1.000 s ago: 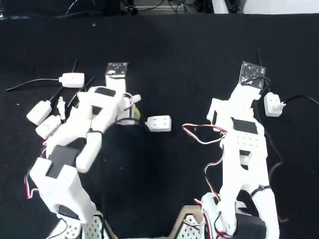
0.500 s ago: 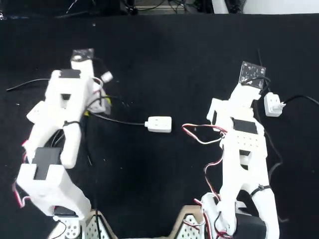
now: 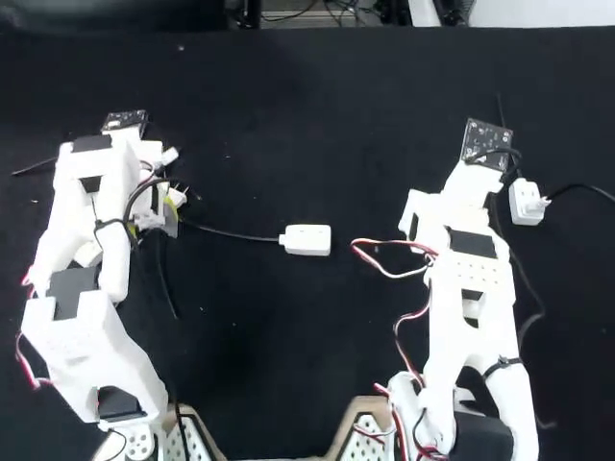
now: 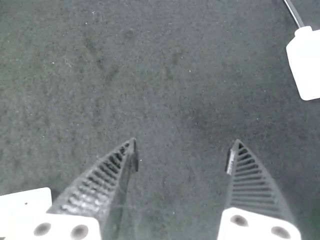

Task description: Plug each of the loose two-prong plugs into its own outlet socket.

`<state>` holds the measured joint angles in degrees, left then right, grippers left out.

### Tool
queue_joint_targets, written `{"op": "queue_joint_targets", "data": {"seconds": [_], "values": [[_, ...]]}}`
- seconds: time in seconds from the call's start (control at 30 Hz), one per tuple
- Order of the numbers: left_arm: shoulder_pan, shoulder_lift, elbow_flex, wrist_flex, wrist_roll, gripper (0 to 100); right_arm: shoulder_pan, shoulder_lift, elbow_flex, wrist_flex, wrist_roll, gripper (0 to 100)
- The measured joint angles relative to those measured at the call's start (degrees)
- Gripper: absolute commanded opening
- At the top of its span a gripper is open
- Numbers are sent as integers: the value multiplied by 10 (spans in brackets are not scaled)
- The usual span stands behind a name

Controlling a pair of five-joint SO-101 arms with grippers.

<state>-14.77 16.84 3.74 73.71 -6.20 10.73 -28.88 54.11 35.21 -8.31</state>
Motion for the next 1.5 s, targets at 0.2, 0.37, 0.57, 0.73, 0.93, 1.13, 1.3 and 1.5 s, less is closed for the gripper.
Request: {"op": "queue_joint_targets", "data": {"seconds": [0.2,0.37,0.57,0.73,0.93,1.13,1.3,1.5], "values": [[0,8,11,-3,0,50,0,0,0,0,0,269],[6,15,38,-28,0,29,0,0,0,0,0,269],[17,-10,60,-28,0,30,0,0,0,0,0,269],[20,-109,14,69,0,30,0,0,0,0,0,269],[24,-232,-18,96,0,30,0,0,0,0,0,269],[85,-247,-10,99,1,30,0,0,0,0,0,269],[232,-248,39,71,1,30,1,-18,-24,56,0,269],[396,-250,113,-29,-2,30,1,-82,-62,226,0,269]]}}
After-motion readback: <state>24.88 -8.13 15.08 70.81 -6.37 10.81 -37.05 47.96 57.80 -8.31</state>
